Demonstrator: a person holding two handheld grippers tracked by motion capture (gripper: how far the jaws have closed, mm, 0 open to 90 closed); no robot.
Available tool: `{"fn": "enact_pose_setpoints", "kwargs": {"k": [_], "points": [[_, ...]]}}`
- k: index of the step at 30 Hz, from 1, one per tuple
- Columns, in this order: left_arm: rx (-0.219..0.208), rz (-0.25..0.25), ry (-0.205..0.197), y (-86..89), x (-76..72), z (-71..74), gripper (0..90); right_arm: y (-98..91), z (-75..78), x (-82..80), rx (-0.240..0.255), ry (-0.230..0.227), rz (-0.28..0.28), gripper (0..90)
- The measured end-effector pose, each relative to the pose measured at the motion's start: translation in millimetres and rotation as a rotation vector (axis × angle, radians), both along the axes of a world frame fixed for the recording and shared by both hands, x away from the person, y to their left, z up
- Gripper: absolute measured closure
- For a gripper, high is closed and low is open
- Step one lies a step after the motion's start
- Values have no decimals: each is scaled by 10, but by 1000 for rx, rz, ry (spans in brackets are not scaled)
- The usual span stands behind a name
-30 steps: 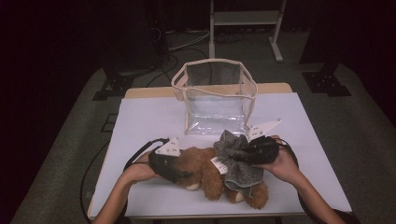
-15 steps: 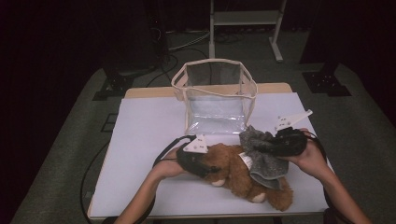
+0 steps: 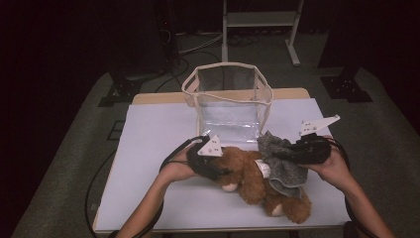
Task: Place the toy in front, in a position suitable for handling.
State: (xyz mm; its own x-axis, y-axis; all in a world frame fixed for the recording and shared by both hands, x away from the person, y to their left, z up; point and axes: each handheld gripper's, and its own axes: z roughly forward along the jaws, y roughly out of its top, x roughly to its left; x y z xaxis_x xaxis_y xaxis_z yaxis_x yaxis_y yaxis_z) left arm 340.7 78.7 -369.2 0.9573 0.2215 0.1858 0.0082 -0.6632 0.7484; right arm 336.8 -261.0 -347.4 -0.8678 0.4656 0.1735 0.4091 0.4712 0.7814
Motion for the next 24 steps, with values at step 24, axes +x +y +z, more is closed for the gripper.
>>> {"fn": "enact_pose_setpoints", "kwargs": {"k": [24], "points": [[-29, 26, 67, 721, -236, 111, 167, 753, -189, -24, -37, -20, 154, 760]]}}
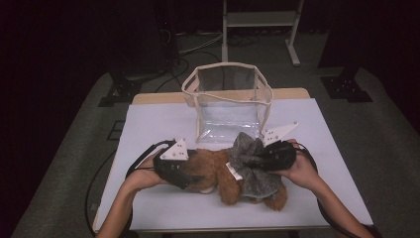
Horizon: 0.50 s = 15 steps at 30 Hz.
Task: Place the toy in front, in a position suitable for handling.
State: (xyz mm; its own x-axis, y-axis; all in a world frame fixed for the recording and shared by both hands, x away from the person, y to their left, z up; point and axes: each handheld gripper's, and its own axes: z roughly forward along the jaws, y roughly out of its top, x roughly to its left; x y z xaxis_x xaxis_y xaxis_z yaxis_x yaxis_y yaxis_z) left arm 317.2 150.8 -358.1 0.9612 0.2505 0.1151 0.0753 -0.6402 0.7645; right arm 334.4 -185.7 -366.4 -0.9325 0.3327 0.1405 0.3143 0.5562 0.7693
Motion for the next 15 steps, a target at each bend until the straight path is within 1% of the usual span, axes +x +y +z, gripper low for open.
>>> {"fn": "enact_pose_setpoints", "kwargs": {"k": [1, 2, 3, 4, 5, 6, 7, 8, 9, 11, 13, 15], "points": [[-11, -2, 4, 3, 3, 14, 159, -16, -14, -57, 4, -1, 5, 761], [-18, 0, 12, 2, 13, 23, 129, -25, -22, -90, 6, 0, 8, 761], [-15, 5, 14, 1, 34, 24, 105, -34, -29, -120, 4, -2, 10, 761], [1, 19, 16, -1, 69, 8, 102, -45, -35, -155, 3, -5, 12, 761], [1, 29, 29, -7, 97, -16, 93, -59, -38, -186, 5, -5, 14, 761], [1, 27, 68, -9, 143, -59, 84, -67, -38, -199, 6, -5, 15, 761], [-4, 18, 88, -11, 159, -86, 107, -82, -35, -207, 11, -1, 17, 761], [-17, -8, 106, -16, 155, -126, 170, -94, -31, -202, 14, 0, 16, 761], [-23, -16, 99, -22, 141, -141, 210, -119, -14, -187, 18, 3, 10, 761], [-30, -31, 86, -40, 91, -158, 251, -165, 36, -131, 34, 3, -6, 761], [-12, -48, 77, -46, 56, -156, 258, -193, 104, -65, 41, -7, -33, 760], [6, -73, 69, -46, 7, -148, 257, -205, 168, 4, 50, -27, -57, 759]]}}
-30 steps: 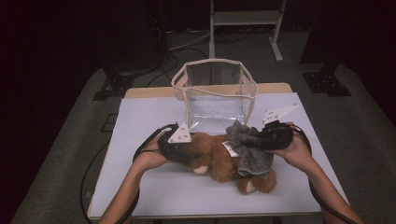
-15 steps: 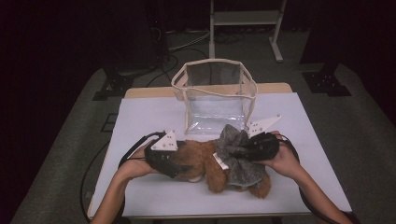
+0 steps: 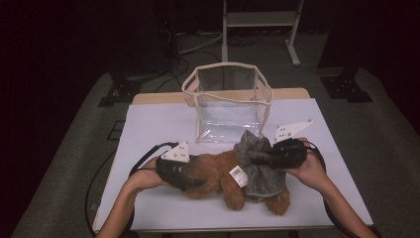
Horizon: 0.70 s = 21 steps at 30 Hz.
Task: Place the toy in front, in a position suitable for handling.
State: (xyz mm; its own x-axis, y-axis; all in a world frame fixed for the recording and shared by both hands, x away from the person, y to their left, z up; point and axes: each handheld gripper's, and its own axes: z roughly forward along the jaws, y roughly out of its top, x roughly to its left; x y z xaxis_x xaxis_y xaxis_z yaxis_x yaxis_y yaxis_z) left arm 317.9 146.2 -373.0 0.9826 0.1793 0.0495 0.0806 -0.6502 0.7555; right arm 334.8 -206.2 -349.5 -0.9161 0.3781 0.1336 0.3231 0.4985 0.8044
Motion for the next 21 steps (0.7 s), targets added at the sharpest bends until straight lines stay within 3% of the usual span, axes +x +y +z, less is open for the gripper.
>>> {"fn": "enact_pose_setpoints", "kwargs": {"k": [2, 5, 10, 13, 18, 21], "points": [[20, -26, -8, 14, -54, 19, 255, 17, 30, 46, 12, 1, -9, 759], [33, -11, -11, 33, -73, 32, 178, 113, -28, 23, -16, -2, 9, 759], [18, 54, 45, 59, 32, -36, 16, 139, -120, -106, -47, 3, 34, 762], [2, 31, 87, 40, 62, -132, 21, 86, -141, -157, -46, 14, 40, 761], [-3, 23, 50, -58, 28, -171, 178, -9, -139, -160, -30, 11, 23, 759], [-16, 17, 36, -187, 45, -192, 210, -90, -96, -129, -33, 3, 2, 757]]}}
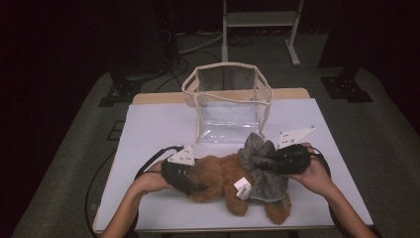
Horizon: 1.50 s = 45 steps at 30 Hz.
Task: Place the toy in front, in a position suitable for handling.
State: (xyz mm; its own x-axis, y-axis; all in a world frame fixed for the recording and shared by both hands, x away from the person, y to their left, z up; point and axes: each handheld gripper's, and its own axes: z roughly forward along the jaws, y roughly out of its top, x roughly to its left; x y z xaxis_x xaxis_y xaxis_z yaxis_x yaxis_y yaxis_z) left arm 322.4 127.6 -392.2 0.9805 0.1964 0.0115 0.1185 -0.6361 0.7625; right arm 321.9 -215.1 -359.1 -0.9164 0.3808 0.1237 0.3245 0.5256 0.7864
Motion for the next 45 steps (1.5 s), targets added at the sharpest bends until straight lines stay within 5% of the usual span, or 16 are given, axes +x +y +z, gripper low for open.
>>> {"fn": "enact_pose_setpoints", "kwargs": {"k": [7, 12, 18, 28, 33, 35, 37, 39, 45], "points": [[-16, -20, -68, -404, 15, -8, 233, -280, 108, 37, -41, -14, -67, 756], [-8, -40, -102, -660, 25, -9, 243, -536, 142, 55, -24, 6, -112, 756], [7, -53, -104, -674, 38, 21, 244, -694, 103, 116, 16, 39, -134, 756], [12, -39, 10, -279, 119, 82, 72, -412, -59, 12, 56, 66, -36, 764], [8, -80, 58, -460, 183, -88, 0, -418, -52, -76, 50, 47, -38, 764], [15, -89, 45, -540, 191, -131, 5, -437, -54, -93, 48, 42, -47, 764], [4, -72, 13, -530, 196, -87, 143, -482, -57, -98, 48, 39, -63, 763], [24, -70, -43, -521, 170, -16, 233, -527, -66, -84, 68, 47, -73, 763], [115, -21, -184, -372, 159, 232, 311, -417, -4, 0, 88, 23, -69, 759]]}}
